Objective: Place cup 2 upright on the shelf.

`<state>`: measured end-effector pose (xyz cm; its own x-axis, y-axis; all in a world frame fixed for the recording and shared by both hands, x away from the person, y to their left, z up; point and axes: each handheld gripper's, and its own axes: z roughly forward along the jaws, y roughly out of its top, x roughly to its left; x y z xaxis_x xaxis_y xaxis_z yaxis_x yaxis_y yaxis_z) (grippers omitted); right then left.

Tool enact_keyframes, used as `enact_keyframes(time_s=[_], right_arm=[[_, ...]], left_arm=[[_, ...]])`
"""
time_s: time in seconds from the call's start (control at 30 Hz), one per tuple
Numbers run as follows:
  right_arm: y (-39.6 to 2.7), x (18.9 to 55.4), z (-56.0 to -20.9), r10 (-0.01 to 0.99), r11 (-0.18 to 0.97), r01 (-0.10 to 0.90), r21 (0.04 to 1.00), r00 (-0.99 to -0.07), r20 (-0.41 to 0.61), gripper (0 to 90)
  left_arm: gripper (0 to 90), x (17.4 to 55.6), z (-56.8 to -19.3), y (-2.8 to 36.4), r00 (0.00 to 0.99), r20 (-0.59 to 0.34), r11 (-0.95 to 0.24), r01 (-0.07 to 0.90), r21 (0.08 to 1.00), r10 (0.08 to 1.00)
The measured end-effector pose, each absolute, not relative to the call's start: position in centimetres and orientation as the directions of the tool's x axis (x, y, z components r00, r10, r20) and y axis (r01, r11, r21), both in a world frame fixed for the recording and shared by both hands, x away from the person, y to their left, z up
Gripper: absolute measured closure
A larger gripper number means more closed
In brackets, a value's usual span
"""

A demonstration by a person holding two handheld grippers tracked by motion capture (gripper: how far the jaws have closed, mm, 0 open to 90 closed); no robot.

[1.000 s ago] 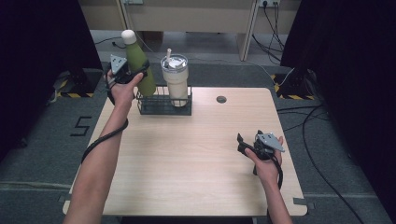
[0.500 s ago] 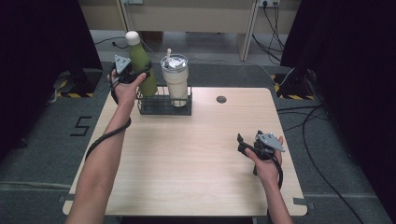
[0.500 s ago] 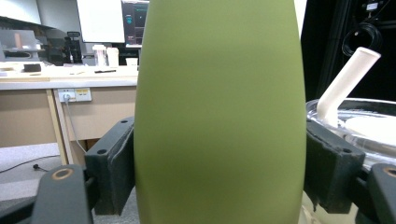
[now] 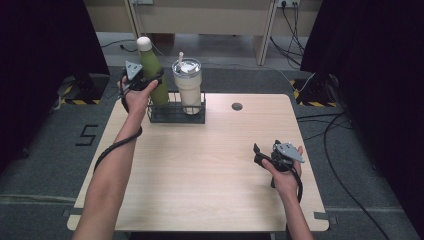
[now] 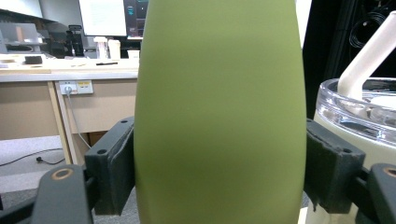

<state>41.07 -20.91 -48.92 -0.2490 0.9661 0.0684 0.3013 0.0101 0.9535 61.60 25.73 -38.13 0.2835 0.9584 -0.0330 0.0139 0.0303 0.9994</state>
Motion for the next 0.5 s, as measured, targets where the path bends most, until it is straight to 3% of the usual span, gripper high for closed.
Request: enact_keyframes(time_s=[0.5], right_arm=[[-20.7, 41.2, -49.2, 0.964, 0.021, 0.306, 0.952, -0.260, 0.062, 16.0]], left_arm=[[21.7, 62.0, -40.2, 25.3, 0.286, -0.026, 0.009, 0.060, 0.998, 0.958]])
